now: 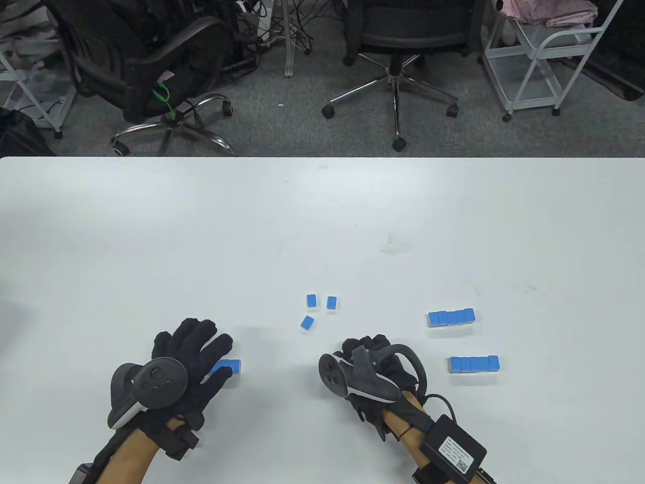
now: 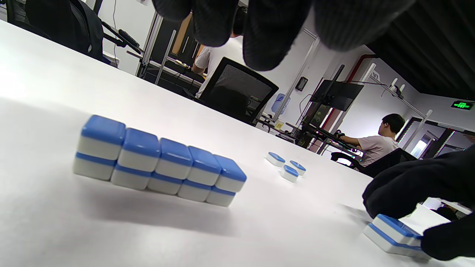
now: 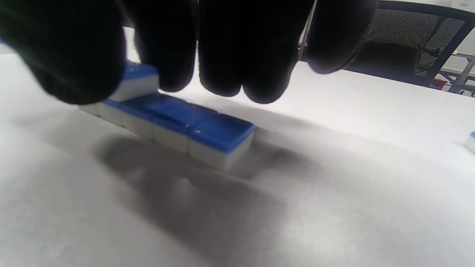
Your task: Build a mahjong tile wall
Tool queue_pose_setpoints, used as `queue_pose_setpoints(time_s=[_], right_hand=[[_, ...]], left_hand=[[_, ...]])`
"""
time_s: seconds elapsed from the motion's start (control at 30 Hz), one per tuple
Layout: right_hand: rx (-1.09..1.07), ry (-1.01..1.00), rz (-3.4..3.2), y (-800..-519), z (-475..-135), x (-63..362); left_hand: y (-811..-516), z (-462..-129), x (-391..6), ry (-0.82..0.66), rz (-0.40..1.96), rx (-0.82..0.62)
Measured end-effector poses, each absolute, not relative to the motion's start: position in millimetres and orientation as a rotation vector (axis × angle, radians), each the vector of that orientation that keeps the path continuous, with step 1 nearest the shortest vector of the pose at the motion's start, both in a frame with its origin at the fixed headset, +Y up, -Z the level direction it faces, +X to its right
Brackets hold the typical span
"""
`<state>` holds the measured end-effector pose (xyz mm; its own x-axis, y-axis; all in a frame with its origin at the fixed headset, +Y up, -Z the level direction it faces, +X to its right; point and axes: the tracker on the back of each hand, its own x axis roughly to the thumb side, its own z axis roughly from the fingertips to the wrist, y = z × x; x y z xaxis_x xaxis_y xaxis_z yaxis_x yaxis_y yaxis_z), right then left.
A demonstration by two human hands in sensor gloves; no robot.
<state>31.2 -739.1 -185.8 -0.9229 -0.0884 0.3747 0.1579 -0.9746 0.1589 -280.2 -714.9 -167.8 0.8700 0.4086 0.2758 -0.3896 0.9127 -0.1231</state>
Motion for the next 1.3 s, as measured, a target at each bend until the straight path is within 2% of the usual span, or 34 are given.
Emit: queue_pose_setpoints(time_s=[0.33, 0.57, 0.63, 0.83, 0.97, 1.03, 1.13, 1.3], right_hand=[[-0.415, -0.263, -3.09, -708, -209, 41], [-0.323, -0.309, -2.904, -707, -243, -18], [-0.313, -0.236, -2.79, -711, -251, -39], [-0.29, -0.22, -2.614, -729, -261, -74], [-0.302, -0.223, -2.586, -739, -262, -76], [-0.316, -0.197, -2.635, -739, -262, -74], [-0.333, -0.288, -2.701, -736, -263, -68], [-0.373, -0.325, -2.77, -732, -260, -50]], left_hand=[[-712, -168, -280, -0.31, 0.41, -0.043], [-712, -167, -281, -0.305, 0.412, -0.046], [-712, -166, -282, -0.305, 0.412, -0.045], [-711, -168, -281, -0.314, 0.409, -0.039], [-711, -169, -281, -0.319, 0.405, -0.035], [-711, -169, -281, -0.32, 0.405, -0.034], [-711, -170, -280, -0.321, 0.404, -0.038], [-711, -170, -279, -0.322, 0.402, -0.037]])
